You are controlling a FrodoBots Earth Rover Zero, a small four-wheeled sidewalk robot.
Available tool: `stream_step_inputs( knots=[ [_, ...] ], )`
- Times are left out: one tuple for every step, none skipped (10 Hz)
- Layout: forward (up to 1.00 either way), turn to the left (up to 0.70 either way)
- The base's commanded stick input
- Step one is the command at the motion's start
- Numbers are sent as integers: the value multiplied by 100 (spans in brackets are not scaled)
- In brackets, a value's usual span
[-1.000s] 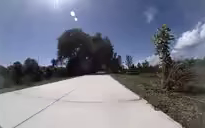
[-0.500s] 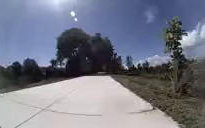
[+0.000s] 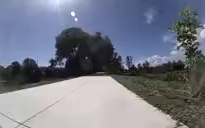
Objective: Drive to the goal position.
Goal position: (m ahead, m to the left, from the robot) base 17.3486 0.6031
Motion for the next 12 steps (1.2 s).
stream_step_inputs(
  knots=[
    [85, 0],
    [85, 0],
    [85, 0],
    [84, 0],
    [83, 0],
    [84, 0],
    [84, 0],
    [84, 0],
    [84, 0],
    [84, 0],
    [84, 0],
    [84, 0]
  ],
)
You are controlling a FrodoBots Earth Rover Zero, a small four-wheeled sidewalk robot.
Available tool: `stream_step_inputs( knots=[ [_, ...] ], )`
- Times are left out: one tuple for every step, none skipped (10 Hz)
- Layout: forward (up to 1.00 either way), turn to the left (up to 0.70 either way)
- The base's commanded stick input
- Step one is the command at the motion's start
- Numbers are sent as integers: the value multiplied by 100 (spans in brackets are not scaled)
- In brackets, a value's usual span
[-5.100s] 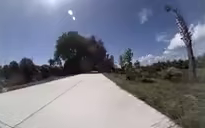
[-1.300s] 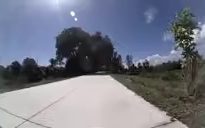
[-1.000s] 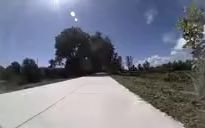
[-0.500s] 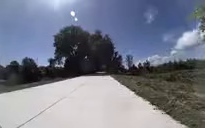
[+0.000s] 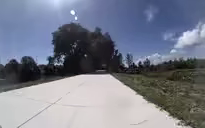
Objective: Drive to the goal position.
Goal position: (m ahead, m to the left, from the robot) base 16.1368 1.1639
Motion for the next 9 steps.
stream_step_inputs(
  knots=[
    [84, 0],
    [84, 0],
    [84, 0],
    [84, 0],
    [84, 0],
    [84, 0],
    [84, 0],
    [84, 0],
    [84, 0]
  ],
)
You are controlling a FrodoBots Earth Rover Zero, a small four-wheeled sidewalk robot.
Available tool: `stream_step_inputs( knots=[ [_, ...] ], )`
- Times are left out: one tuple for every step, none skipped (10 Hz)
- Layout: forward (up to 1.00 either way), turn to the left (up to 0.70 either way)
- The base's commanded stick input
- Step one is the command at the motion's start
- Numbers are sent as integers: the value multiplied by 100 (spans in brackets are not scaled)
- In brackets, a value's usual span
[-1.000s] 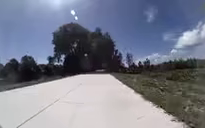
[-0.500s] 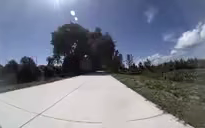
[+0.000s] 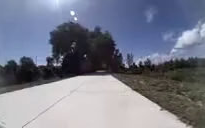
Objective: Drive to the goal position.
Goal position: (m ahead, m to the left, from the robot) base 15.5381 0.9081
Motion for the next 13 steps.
stream_step_inputs(
  knots=[
    [84, 0],
    [84, 0],
    [84, 0],
    [84, 0],
    [84, 0],
    [84, 0],
    [84, 0],
    [84, 0],
    [84, 0],
    [84, 0],
    [84, 0],
    [84, 0],
    [84, 0]
  ],
)
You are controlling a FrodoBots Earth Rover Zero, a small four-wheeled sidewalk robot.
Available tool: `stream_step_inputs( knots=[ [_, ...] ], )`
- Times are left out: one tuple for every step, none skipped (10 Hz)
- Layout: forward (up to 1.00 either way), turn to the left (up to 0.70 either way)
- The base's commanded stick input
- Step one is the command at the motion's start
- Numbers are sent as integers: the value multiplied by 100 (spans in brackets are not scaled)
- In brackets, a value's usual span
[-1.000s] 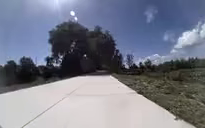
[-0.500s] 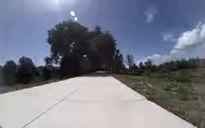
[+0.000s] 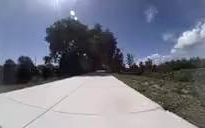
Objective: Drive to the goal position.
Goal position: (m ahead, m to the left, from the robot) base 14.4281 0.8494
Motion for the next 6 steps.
stream_step_inputs(
  knots=[
    [84, 0],
    [84, 0],
    [84, 0],
    [84, 0],
    [84, 0],
    [84, 0]
  ],
)
